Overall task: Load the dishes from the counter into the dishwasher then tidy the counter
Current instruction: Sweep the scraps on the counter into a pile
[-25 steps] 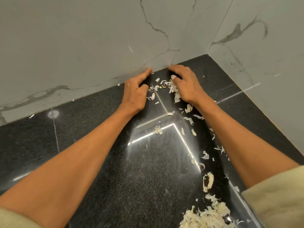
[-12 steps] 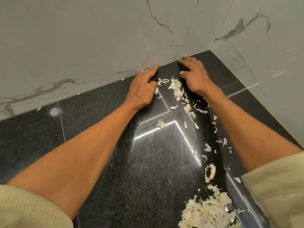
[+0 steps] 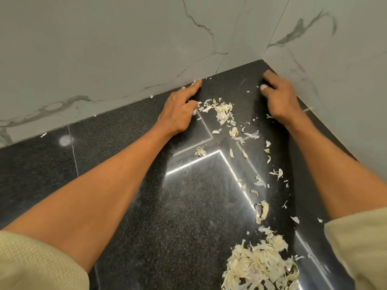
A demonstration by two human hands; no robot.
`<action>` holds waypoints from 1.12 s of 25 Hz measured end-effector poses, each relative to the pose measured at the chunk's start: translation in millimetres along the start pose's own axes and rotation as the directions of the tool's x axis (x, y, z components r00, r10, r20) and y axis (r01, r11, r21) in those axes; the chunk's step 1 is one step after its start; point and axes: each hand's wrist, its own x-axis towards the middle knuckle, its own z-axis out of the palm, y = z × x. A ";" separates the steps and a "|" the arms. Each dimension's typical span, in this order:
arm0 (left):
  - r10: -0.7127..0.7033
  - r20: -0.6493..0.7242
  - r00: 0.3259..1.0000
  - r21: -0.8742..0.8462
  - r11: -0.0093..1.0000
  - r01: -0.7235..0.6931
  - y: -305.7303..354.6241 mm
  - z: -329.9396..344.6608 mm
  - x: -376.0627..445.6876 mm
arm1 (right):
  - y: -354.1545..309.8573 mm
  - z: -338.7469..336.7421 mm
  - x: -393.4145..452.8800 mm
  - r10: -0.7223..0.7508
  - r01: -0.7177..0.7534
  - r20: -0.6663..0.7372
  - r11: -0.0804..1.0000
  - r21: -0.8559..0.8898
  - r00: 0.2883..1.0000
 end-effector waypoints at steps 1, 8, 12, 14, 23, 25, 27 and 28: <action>-0.025 0.049 0.998 0.082 0.996 0.021 2.5 1.1 0.3 | 3.4 7.5 -1.2 -0.006 0.009 0.043 0.997 -0.071 0.999; -0.039 0.087 0.995 0.116 0.993 0.029 37.7 40.1 -23.1 | -38.6 56.9 -57.6 -0.202 0.205 0.144 0.979 -0.008 0.969; -0.018 0.016 1.000 0.025 1.000 0.017 46.8 53.2 -66.1 | -35.9 59.2 -107.6 -0.235 0.225 0.151 0.971 0.081 0.960; -0.001 0.010 1.000 0.003 1.000 0.001 50.9 58.3 -90.5 | -33.1 52.6 -130.8 -0.244 0.230 0.158 0.968 0.101 0.957; 0.026 0.048 0.998 -0.090 0.996 -0.022 72.8 76.0 -201.0 | -36.5 30.0 -252.2 -0.187 0.151 0.185 0.970 0.189 0.965; 0.032 0.058 0.998 -0.119 0.993 -0.025 79.3 80.0 -229.4 | -32.2 25.8 -280.3 -0.171 0.131 0.208 0.973 0.191 0.963; 0.053 0.080 0.995 -0.147 0.988 -0.041 85.0 84.8 -254.6 | -28.3 18.6 -306.0 -0.167 0.124 0.225 0.973 0.192 0.960; 0.056 0.087 0.995 -0.154 0.987 -0.043 87.7 87.4 -266.0 | -27.3 14.0 -317.3 -0.171 0.123 0.239 0.972 0.201 0.956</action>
